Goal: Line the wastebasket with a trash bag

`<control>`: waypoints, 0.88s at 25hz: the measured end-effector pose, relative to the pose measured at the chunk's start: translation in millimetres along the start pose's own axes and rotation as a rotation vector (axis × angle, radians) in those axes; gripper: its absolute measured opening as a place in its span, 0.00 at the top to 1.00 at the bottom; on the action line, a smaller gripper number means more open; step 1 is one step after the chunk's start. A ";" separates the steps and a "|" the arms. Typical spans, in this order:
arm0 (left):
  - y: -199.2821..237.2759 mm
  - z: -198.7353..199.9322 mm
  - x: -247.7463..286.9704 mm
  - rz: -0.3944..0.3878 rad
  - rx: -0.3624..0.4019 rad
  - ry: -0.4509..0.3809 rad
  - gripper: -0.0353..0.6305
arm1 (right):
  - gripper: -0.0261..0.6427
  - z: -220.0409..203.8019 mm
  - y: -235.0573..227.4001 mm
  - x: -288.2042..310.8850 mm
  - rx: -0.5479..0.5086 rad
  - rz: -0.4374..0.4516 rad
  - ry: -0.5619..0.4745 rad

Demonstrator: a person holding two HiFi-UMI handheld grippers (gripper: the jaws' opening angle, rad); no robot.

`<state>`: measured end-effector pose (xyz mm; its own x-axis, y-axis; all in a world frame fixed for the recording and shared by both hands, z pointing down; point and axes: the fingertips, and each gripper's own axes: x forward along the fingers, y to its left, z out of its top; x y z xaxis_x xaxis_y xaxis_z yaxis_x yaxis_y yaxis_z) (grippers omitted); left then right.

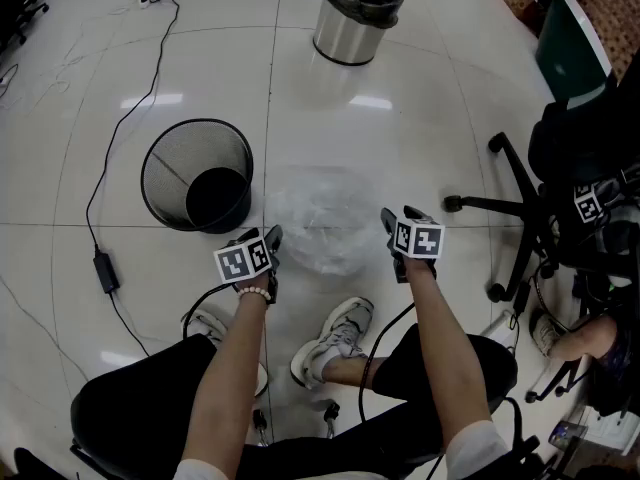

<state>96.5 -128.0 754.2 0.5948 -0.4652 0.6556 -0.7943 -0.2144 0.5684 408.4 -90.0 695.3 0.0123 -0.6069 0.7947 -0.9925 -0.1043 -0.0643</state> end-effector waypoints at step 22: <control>-9.4 8.9 66.3 -0.145 -0.043 0.009 0.93 | 0.96 -33.5 13.8 104.6 0.185 0.305 0.163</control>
<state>142.2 -164.5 787.9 0.7040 -0.4240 0.5698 -0.6943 -0.2418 0.6779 391.9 -128.6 797.8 -0.3145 -0.5006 0.8065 -0.9085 -0.0876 -0.4087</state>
